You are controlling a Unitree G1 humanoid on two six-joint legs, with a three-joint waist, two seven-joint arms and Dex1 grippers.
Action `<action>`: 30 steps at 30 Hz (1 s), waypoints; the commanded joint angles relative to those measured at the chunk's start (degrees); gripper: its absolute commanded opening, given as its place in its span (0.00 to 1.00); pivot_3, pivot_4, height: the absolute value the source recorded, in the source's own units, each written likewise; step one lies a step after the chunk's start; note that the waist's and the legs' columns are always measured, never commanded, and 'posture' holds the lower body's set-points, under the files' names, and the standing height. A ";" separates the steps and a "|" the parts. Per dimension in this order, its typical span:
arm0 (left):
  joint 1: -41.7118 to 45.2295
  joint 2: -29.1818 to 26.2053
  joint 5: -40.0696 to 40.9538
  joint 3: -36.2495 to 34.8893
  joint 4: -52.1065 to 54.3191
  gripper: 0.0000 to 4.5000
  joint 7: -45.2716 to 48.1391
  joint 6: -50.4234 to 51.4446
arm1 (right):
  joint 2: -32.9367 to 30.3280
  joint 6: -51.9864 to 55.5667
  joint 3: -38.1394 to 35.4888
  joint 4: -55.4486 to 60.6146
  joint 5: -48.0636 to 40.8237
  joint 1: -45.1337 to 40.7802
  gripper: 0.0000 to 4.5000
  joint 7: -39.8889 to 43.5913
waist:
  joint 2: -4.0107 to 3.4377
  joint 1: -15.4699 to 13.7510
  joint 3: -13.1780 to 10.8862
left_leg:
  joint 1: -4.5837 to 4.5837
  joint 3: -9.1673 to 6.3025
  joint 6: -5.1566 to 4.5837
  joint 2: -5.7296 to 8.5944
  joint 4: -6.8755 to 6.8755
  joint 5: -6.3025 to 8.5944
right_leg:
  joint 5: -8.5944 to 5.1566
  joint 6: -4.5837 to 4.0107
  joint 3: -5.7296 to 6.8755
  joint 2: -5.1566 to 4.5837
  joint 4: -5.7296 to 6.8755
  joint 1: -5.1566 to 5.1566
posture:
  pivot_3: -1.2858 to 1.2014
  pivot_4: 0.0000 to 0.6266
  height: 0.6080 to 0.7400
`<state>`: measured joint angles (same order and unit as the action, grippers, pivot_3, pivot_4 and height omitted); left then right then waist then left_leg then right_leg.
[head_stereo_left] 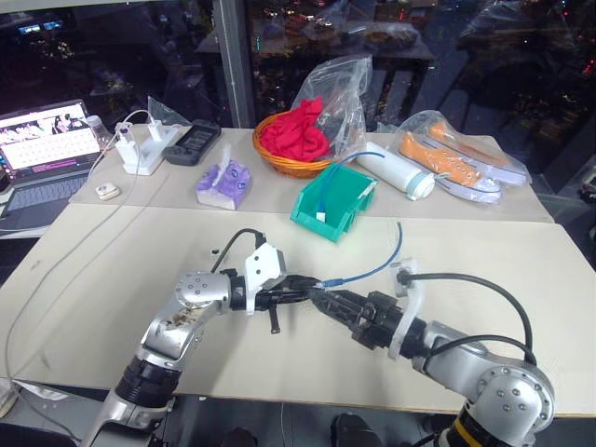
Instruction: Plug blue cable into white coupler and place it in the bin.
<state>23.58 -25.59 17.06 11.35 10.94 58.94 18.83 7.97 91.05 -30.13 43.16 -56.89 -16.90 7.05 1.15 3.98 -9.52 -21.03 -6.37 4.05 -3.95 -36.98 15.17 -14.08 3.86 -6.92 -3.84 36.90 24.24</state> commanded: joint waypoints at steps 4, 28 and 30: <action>-0.17 -0.41 0.62 0.06 1.94 0.01 -0.19 -0.76 | 8.99 -5.32 0.42 -3.73 -9.22 1.21 0.82 -10.71 | -0.02 0.35 -0.01 | 0.00 0.00 0.00 0.00 0.01 0.00 | -0.04 -0.05 -0.02 0.01 0.05 0.03 | 0.52 0.24 0.87; -0.19 -0.87 -0.30 0.25 0.58 0.00 -1.80 -2.73 | -14.67 -31.86 22.12 -10.03 -40.76 7.43 0.08 -32.07 | -0.05 0.28 -0.04 | -0.08 0.00 -0.02 0.00 0.04 0.01 | -0.12 0.00 -0.02 0.00 -0.07 0.03 | 0.52 0.24 0.87; -0.42 -1.11 -0.38 0.31 0.63 0.00 -1.73 -2.84 | -16.18 -33.84 23.23 -9.99 -41.65 7.52 0.08 -32.02 | -0.06 0.28 -0.04 | -0.07 0.00 -0.02 0.00 0.04 0.01 | -0.12 -0.01 -0.02 0.01 -0.07 0.04 | 0.52 0.24 0.87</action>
<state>23.63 -26.34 17.95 11.11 10.77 58.04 17.09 -8.02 59.43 -9.43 31.19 -94.28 -8.69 -25.69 1.10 4.26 -9.56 -21.10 -6.37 4.03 -3.95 -36.94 15.18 -14.21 3.85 -6.95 -3.84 36.83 24.28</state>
